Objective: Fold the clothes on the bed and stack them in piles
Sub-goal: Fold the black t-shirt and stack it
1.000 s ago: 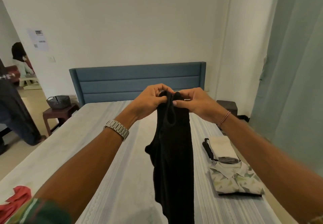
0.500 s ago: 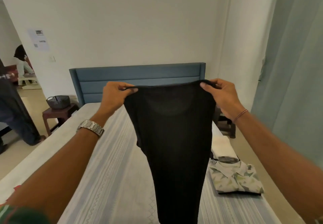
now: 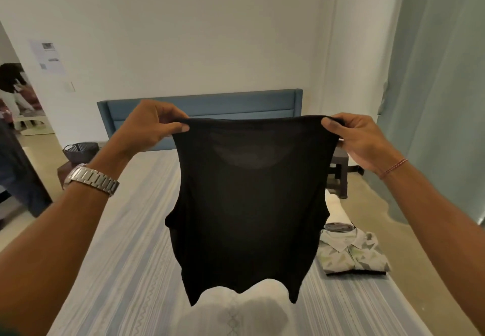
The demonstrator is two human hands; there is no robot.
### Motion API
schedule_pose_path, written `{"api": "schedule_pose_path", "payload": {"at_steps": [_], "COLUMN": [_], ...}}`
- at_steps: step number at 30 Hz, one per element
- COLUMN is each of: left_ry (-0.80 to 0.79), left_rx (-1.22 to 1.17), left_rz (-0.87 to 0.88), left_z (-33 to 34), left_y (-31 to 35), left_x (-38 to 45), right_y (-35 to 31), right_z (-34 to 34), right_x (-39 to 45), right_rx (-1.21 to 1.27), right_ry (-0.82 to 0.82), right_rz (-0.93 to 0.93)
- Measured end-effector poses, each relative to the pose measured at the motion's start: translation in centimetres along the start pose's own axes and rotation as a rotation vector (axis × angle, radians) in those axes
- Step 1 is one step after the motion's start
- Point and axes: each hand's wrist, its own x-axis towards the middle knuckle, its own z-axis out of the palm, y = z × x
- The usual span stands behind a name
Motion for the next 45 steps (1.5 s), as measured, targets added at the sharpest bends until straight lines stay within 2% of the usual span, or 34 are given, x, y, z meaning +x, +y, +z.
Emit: {"api": "schedule_pose_path", "payload": {"at_steps": [5,8,13,18,23,28,33,39,45], "left_ry": [0.081,0.091,0.109,0.126,0.133,0.136,0.095,0.027,-0.101], "left_rx": [-0.028,-0.130,-0.273,-0.344,-0.240,-0.194,-0.227,-0.291,-0.314], "left_rz": [-0.065,-0.118,-0.183,-0.177,-0.160,-0.161,-0.205,-0.357,-0.562], "left_z": [-0.1,-0.5,-1.5,-1.9,-2.1,-1.6,0.5,6.0,16.9], "left_y": [1.0,1.9,5.0,8.8,11.8,12.1,8.5,-1.5,-17.3], "left_x": [-3.2,-5.7,-9.8,-13.6,-15.9,-16.2,-14.5,-10.5,-6.7], "right_y": [0.2,-0.4,-2.2,-4.1,-5.4,-5.2,-2.6,5.3,22.4], "right_z": [0.7,0.6,-0.9,-2.5,-3.6,-4.1,-3.4,-0.7,3.3], "right_x": [-3.5,-5.7,-9.6,-14.1,-17.6,-18.2,-15.9,-9.7,-1.7], "right_rx": [0.074,0.123,0.146,0.206,0.208,0.168,0.108,0.041,-0.068], "right_ry": [0.091,0.116,0.101,0.069,0.078,0.088,0.101,0.078,0.073], "right_rz": [0.006,0.019,-0.005,-0.046,-0.054,-0.029,0.021,0.126,0.347]}}
